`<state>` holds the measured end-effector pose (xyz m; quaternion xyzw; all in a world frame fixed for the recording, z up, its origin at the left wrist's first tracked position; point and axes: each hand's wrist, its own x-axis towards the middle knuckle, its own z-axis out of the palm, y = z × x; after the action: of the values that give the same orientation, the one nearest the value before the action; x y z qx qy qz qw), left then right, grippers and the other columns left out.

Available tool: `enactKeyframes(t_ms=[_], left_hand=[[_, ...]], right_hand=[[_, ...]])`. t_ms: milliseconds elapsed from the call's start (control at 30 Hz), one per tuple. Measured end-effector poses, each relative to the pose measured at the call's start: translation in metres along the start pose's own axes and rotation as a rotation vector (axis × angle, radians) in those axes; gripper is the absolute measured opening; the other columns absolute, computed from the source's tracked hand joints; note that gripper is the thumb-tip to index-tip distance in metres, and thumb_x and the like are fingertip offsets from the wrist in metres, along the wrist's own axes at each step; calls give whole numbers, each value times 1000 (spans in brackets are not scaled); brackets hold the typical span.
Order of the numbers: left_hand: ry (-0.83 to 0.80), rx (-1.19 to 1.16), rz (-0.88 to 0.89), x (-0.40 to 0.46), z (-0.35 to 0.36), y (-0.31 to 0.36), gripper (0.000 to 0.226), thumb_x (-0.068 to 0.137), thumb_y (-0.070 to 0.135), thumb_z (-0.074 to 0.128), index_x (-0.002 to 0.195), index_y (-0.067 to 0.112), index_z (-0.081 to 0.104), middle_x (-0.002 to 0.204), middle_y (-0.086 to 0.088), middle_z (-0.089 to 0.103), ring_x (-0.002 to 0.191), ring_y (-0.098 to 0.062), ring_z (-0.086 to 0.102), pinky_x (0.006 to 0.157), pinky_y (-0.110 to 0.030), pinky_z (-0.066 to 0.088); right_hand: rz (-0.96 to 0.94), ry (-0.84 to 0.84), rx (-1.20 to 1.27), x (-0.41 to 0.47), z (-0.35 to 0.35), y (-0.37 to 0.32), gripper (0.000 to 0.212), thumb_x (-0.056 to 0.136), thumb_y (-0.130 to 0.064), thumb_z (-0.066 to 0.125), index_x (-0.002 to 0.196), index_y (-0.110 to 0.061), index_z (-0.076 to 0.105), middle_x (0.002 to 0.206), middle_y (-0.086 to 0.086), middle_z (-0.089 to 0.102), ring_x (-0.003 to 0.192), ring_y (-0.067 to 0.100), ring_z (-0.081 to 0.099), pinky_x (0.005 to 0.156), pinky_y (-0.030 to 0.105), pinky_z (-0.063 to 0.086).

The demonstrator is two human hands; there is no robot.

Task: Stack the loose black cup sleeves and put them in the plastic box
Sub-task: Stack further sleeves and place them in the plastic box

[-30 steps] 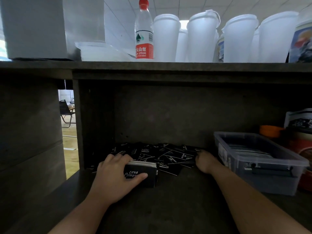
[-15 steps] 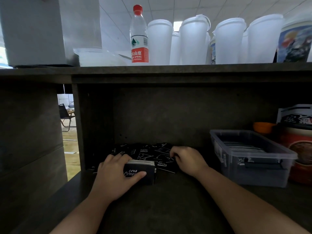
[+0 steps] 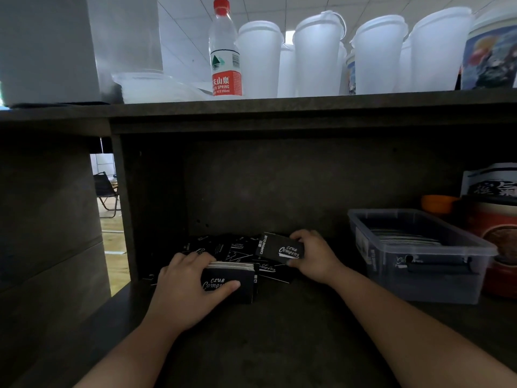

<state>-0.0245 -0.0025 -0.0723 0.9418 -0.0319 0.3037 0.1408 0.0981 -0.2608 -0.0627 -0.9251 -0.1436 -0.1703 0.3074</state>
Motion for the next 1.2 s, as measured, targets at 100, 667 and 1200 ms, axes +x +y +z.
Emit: enactKeyframes(t_ms=[100,667,1200], left_hand=[[7,-16,14,0,1,-1,89,51,100,24,112,42,53,103,25,48,102,-2,39,89,-32,39],[110,-114,-2,-2,6,-6,80,59,71,70,127,31,56,141,7,27,131,-16,22,107,-37,35],[-2,-46,62,-1,3,-2,74,55,84,55,112,37,52,104,23,51,100,-3,36,77,-25,43]], right_hand=[[-38,54,161,-3,-1,-16,37,85,-2,64,120,-16,66,110,1,67,103,11,62,88,14,42],[-169,-279,680,-45,16,-95,31,98,-16,52,128,-23,57,126,-2,59,116,6,55,98,19,42],[82,-256,1188,-54,22,-111,29,97,-18,45,121,-25,61,130,0,57,119,12,52,94,22,36]])
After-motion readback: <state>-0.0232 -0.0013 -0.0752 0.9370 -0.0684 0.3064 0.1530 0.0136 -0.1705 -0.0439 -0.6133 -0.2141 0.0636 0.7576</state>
